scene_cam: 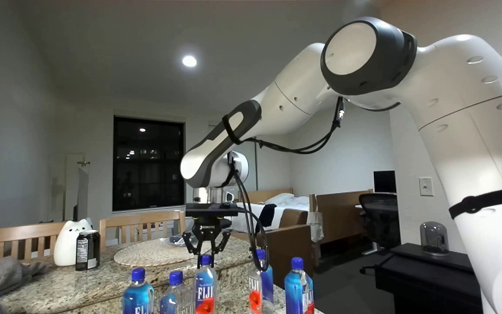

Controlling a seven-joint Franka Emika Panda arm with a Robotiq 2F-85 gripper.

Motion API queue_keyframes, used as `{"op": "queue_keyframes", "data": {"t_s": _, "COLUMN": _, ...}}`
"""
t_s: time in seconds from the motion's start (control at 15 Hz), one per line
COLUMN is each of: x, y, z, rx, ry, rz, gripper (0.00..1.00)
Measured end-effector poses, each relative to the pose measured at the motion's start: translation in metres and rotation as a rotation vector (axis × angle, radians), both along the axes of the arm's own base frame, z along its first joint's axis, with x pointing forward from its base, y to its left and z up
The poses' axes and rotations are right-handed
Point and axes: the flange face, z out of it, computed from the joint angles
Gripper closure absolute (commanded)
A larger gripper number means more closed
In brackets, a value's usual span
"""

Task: Line up the empty water bottles

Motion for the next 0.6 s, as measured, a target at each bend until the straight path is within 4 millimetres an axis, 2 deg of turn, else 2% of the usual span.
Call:
{"op": "queue_keyframes", "data": {"t_s": 0.33, "x": -0.011, "y": 0.008, "z": 0.013, "rx": 0.01, "ry": -0.004, "rz": 0.156, "gripper": 0.84}}
{"op": "queue_keyframes", "data": {"t_s": 0.6, "x": -0.036, "y": 0.009, "z": 0.031, "rx": -0.024, "ry": -0.016, "rz": 0.231, "gripper": 0.84}}
